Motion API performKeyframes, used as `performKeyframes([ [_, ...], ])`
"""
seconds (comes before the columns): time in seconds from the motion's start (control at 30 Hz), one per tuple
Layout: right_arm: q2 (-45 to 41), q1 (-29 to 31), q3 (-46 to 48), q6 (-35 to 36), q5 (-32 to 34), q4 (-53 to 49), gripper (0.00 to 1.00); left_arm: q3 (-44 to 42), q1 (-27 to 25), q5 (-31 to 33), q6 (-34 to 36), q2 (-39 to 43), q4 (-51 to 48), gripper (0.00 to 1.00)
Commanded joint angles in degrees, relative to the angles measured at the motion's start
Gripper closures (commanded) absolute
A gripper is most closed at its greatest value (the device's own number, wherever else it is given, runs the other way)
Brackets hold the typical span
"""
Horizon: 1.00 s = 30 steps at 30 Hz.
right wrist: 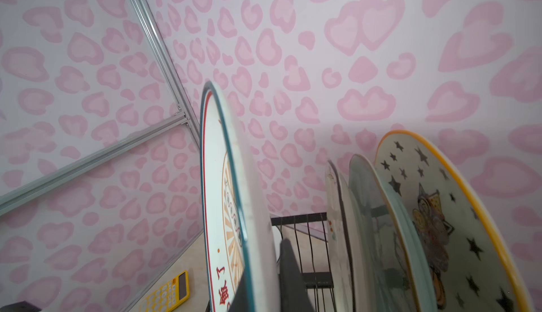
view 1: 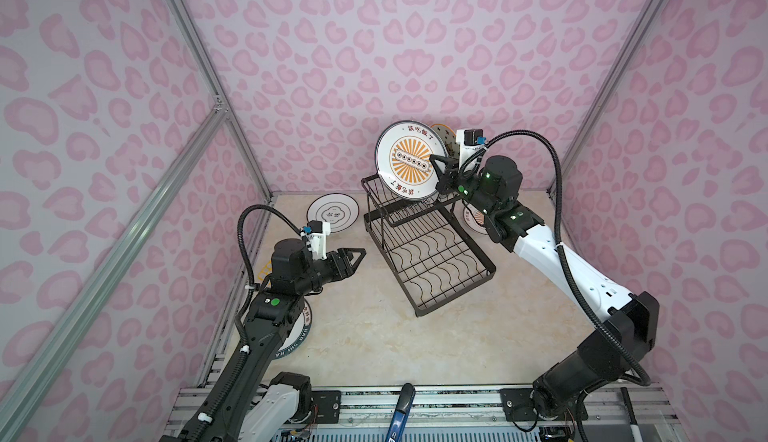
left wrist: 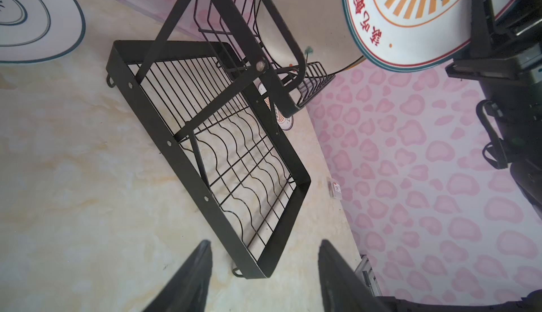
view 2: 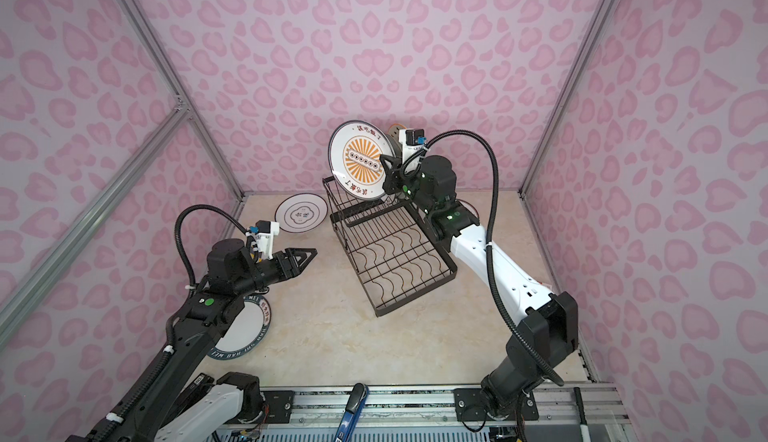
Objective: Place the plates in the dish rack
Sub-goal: 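Lower the sunburst plate into the rack slot beside the berry plate with the right gripper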
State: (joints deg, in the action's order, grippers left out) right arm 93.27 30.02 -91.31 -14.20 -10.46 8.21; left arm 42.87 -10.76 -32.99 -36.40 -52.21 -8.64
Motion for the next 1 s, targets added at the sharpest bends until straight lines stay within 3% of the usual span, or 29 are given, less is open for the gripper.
performKeyframes([
  [0.0,2.87,0.91,-4.04,5.60,6.86,-0.46,1.00,-0.38,0.01,-0.58,-1.43,0.65,3.33,0.40],
  [0.33,10.49,4.60,-13.10,16.81,22.24,-4.62,1.00,0.90,-0.01,0.12,-0.16,1.71,0.65,0.40],
  [0.63,12.83,5.65,-14.24,18.93,31.17,-4.87,1.00,0.50,0.08,0.33,-0.16,2.28,0.28,0.40],
  [0.97,13.95,6.55,-14.01,18.68,35.27,-4.91,1.00,0.60,0.00,0.57,0.19,2.52,-0.14,0.40],
])
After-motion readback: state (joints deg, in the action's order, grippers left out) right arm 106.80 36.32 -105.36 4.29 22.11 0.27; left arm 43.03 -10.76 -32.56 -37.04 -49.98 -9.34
